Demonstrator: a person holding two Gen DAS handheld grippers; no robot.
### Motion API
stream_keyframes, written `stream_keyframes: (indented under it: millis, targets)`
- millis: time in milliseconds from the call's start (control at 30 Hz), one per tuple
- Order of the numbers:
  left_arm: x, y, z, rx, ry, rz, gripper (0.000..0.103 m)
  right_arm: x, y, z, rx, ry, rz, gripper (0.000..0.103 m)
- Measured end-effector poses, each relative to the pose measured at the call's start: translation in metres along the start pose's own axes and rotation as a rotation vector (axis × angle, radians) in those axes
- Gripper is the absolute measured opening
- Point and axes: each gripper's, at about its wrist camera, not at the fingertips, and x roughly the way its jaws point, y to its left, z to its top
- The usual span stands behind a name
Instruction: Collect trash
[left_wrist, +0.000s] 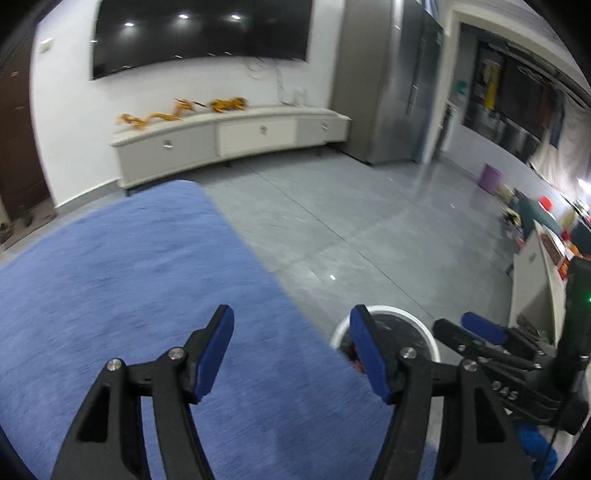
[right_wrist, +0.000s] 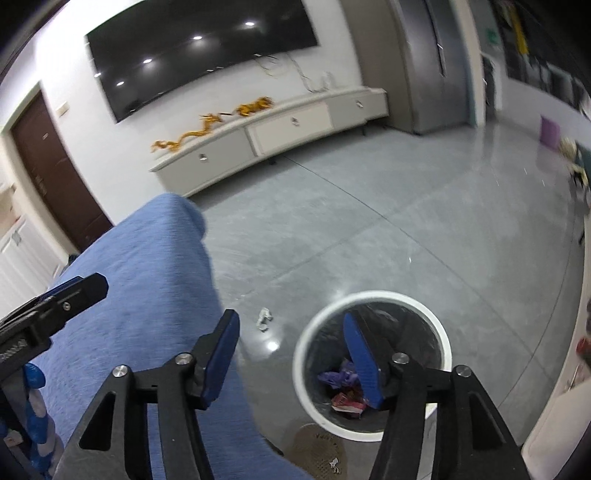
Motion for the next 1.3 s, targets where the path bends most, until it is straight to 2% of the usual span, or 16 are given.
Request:
stream_keyframes:
  millis: [267, 567, 767, 900, 1300]
  targets:
    - [-0.057, 0.043, -0.013, -0.062, -0.095, 0.119, 0.069, -0.027, 0.058, -0.002, -0.126, -0.064, 0.029, 0.068]
    - [-0.096, 0.048, -0.020, -0.062, -0.161, 0.185, 0.071, -0.047, 0.086, -0.004, -0.199, -0.129, 0.014, 0.081]
    - [-0.111, 0.045, -0.018, -0.050, -0.197, 0.220, 0.071, -0.056, 0.093, -0.003, -0.239, -0.189, -0.037, 0.096]
    - [-0.115, 0.039, -0.019, -0.037, -0.208, 0.236, 0.071, -0.056, 0.092, -0.005, -0.250, -0.203, -0.063, 0.100]
    - [-0.115, 0.036, -0.018, -0.023, -0.232, 0.275, 0.072, -0.058, 0.075, -0.008, -0.196, -0.234, -0.116, 0.103]
